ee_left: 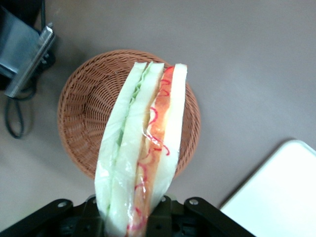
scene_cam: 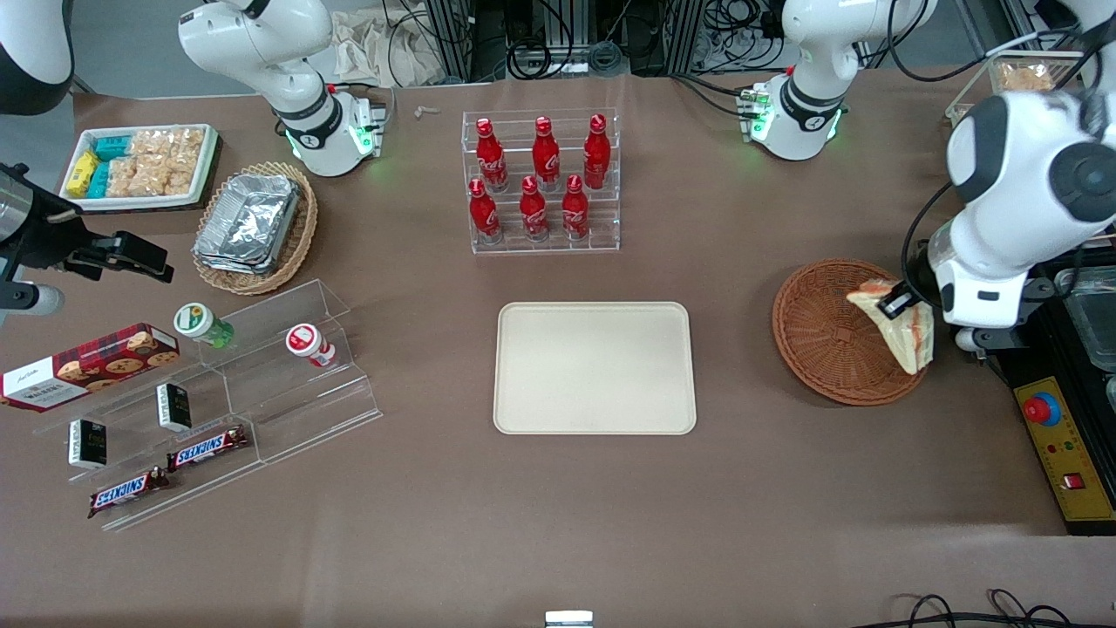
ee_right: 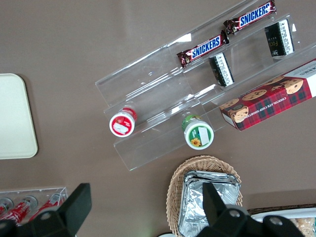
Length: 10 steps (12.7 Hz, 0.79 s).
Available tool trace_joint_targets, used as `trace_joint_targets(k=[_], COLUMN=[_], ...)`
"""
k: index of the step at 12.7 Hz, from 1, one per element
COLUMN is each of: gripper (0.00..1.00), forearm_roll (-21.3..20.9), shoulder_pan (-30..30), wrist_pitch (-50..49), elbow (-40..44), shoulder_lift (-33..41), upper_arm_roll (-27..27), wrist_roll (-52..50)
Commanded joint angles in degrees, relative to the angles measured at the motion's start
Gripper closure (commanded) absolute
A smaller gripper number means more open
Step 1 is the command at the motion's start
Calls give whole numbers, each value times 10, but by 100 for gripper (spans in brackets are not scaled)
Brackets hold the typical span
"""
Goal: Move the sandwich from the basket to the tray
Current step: 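Lift the sandwich out of the basket with the left gripper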
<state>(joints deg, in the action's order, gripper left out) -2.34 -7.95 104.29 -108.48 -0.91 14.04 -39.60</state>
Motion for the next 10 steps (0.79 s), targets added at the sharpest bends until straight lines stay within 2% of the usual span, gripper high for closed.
trace_joint_targets(k=[1, 3, 5, 8, 10], gripper=[100, 100, 100, 100, 100], forearm_roll=[5, 30, 30, 30, -1], shoulder_pan=[0, 0, 0, 13, 49], wrist_pitch=[-98, -122, -111, 16, 92], elbow=[111, 146, 150, 107, 79], shoulder_lift=[-24, -39, -69, -117, -165], upper_arm_roll=[28, 70, 132, 183, 183], wrist_roll=[61, 65, 60, 40, -12])
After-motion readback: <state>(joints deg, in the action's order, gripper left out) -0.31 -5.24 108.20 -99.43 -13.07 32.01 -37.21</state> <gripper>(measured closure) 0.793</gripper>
